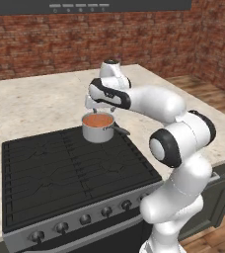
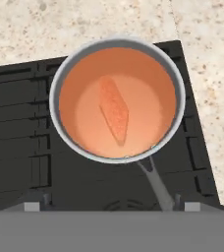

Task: Retrieve the steak from the fridge and place it on the saucepan with marinade on the stove.

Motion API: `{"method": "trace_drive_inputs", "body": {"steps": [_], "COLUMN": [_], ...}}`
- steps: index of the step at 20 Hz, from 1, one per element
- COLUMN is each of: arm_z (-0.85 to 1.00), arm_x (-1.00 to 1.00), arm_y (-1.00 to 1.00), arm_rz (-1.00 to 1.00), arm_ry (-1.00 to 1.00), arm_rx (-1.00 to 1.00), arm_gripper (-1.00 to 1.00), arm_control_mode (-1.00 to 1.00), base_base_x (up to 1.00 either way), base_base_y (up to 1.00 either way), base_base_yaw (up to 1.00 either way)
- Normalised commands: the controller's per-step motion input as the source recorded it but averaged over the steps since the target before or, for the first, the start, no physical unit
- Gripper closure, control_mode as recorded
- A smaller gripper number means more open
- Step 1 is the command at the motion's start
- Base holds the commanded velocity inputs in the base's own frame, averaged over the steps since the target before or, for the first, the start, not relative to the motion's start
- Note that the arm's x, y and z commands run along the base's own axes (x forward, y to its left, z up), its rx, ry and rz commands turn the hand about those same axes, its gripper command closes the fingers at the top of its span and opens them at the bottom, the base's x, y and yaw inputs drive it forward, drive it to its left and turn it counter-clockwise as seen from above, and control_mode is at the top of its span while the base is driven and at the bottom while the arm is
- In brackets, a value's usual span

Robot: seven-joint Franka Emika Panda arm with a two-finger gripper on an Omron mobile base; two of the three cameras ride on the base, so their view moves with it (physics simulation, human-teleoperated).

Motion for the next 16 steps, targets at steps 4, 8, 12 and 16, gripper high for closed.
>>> {"method": "trace_drive_inputs", "body": {"steps": [4,8,12,16], "arm_z": [0.56,0.19,0.00,0.00], "arm_x": [-1.00,-1.00,-1.00,-1.00], "arm_y": [-0.02,-0.44,-0.95,-1.00], "arm_rz": [-0.13,-0.06,0.00,0.00], "arm_ry": [-0.19,-0.20,-0.23,-0.07], "arm_rx": [0.00,0.00,0.00,0.01], "arm_gripper": [-1.00,-1.00,-1.00,-1.00], "arm_control_mode": [-1.00,-1.00,-1.00,-1.00], "base_base_x": [0.00,0.00,0.00,0.00], "base_base_y": [0.00,0.00,0.00,0.00], "base_base_yaw": [0.00,0.00,0.00,0.00]}}
